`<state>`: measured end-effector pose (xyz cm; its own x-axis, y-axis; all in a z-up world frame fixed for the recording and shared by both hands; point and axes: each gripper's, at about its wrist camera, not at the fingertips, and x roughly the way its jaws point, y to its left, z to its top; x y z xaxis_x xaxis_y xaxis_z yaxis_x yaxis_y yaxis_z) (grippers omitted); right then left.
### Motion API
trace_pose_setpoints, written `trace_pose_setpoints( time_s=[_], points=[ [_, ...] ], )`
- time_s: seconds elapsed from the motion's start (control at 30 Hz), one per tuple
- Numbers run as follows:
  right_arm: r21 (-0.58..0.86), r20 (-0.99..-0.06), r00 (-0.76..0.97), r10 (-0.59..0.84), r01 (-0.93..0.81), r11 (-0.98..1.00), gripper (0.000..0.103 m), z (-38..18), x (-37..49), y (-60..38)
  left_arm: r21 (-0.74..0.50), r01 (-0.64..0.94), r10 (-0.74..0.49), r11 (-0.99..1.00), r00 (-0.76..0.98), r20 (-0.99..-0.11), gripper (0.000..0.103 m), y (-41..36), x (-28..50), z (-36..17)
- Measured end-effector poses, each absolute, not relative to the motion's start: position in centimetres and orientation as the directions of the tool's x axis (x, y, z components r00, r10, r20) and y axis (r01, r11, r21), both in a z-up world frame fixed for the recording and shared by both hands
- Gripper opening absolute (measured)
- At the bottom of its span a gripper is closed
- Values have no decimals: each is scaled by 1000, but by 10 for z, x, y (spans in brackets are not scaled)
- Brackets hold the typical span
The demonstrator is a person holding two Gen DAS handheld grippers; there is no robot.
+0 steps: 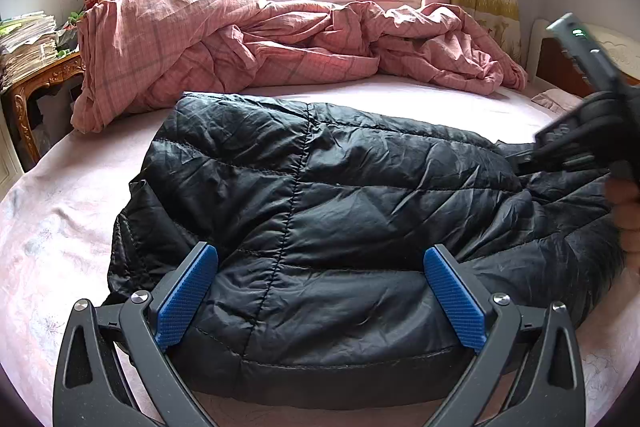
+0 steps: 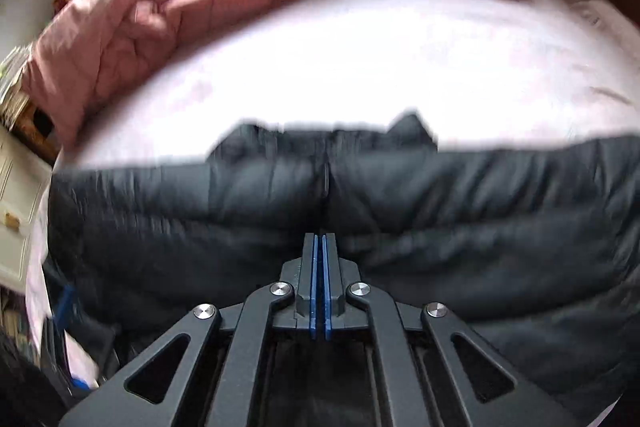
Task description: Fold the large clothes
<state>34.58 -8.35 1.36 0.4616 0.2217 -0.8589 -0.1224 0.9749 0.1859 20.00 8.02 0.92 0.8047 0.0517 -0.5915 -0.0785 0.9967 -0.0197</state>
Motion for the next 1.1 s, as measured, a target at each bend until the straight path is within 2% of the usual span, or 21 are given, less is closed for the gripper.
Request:
trace_pose_setpoints(
  time_s=[0.17, 0.27, 0.37, 0.43, 0.5, 0.57, 0.73, 0.87, 0.97, 1.03, 1.1],
  points=[
    [213, -887, 396, 238, -106, 971, 1, -32, 367, -84, -14, -65, 45, 998, 812, -581, 102, 78, 198, 9],
    [220, -882, 406, 241, -97, 971, 1, -22, 361, -89, -9, -73, 54, 997, 809, -585, 102, 78, 199, 8],
    [290, -843, 436, 315, -124, 949, 1, 6, 325, -98, -19, -78, 52, 997, 808, -587, 102, 80, 199, 9],
    [278, -824, 471, 315, -150, 949, 1, 22, 295, -100, -15, -79, 55, 997, 808, -586, 102, 80, 199, 9],
    [290, -811, 498, 308, -115, 950, 1, 24, 259, -107, -15, -77, 54, 997, 809, -586, 102, 80, 199, 8],
    [360, -801, 464, 379, -132, 923, 1, 12, 233, -111, -32, -67, 37, 997, 813, -581, 102, 81, 198, 9],
    [198, -800, 538, 266, -181, 963, 0, -29, 229, -88, -28, -54, 29, 998, 828, -560, 102, 78, 194, 11],
    [235, -799, 536, 272, -138, 962, 1, -10, 216, -88, -28, -67, 39, 997, 827, -561, 102, 80, 194, 11],
    [297, -743, 590, 318, -135, 945, 1, 3, 188, -101, -57, -75, 29, 995, 822, -569, 102, 86, 196, 11],
    [226, -776, 574, 264, -137, 964, 0, -12, 186, -97, -58, -72, 27, 996, 825, -565, 102, 86, 195, 11],
    [224, -789, 553, 266, -145, 964, 0, -35, 192, -98, -43, -65, 29, 997, 830, -558, 102, 83, 194, 12]
  ],
)
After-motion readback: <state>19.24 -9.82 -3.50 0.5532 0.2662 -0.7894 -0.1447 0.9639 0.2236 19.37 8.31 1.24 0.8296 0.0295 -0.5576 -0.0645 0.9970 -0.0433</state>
